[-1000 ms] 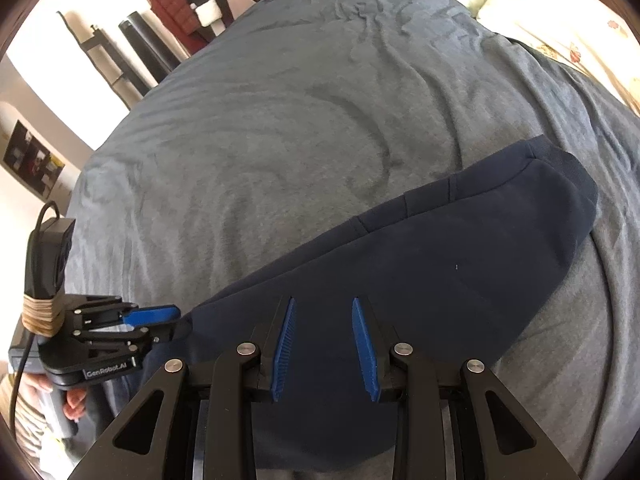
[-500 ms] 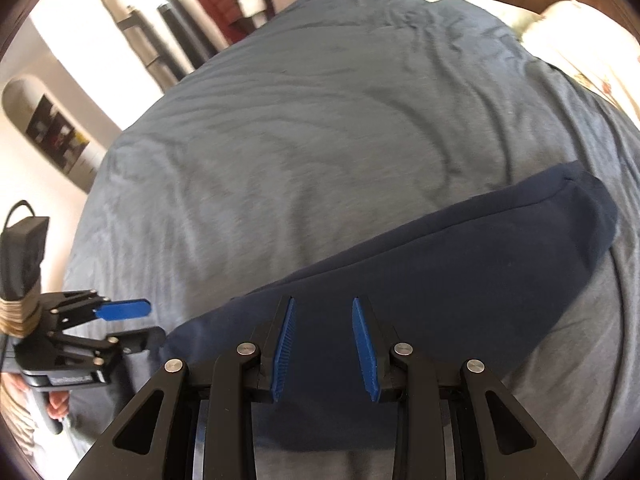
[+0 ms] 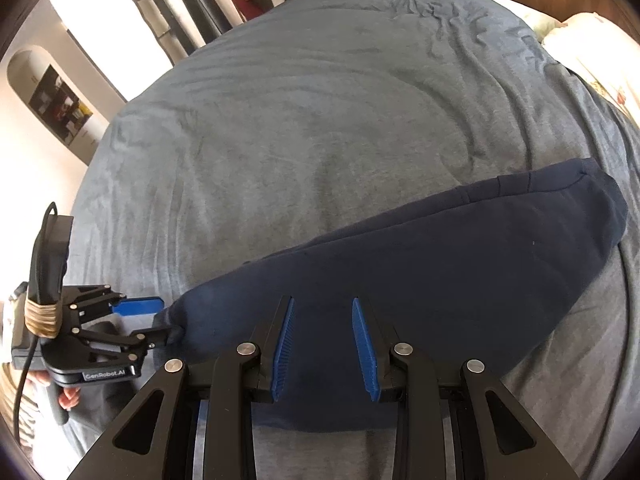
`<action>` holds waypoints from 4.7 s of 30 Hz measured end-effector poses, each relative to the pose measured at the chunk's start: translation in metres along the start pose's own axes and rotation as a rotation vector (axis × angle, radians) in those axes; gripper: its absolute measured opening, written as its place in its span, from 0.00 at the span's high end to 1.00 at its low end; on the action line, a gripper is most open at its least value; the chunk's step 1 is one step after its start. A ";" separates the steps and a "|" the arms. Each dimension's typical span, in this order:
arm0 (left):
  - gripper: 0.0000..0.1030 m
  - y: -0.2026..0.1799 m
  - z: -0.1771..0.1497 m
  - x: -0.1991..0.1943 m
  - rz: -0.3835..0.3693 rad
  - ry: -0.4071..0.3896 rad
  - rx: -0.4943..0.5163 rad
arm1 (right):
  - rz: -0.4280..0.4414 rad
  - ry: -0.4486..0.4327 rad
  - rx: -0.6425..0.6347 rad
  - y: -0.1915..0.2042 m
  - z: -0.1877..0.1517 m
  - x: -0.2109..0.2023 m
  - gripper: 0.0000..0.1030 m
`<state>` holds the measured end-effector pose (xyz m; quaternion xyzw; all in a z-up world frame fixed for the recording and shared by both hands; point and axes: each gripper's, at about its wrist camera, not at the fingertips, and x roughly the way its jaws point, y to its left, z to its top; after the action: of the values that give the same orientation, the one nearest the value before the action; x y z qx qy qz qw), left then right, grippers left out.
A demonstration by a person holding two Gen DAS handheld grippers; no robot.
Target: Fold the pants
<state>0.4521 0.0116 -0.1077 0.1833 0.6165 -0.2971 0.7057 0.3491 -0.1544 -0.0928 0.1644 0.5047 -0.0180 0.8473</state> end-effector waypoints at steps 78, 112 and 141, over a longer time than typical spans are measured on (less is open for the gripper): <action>0.77 -0.338 0.317 0.139 -0.430 0.058 0.711 | -0.051 -0.330 0.690 -0.331 0.008 0.004 0.74; 0.88 -0.207 0.182 -0.071 -0.303 -0.319 0.523 | -0.107 -0.437 0.145 -0.115 0.033 -0.121 0.86; 0.88 -0.018 -0.003 -0.052 -0.198 -0.290 0.281 | -0.094 -0.338 -0.305 0.122 -0.069 -0.043 0.86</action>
<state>0.4346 0.0098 -0.0558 0.1739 0.4760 -0.4711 0.7219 0.2933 -0.0243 -0.0541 0.0055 0.3597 -0.0084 0.9330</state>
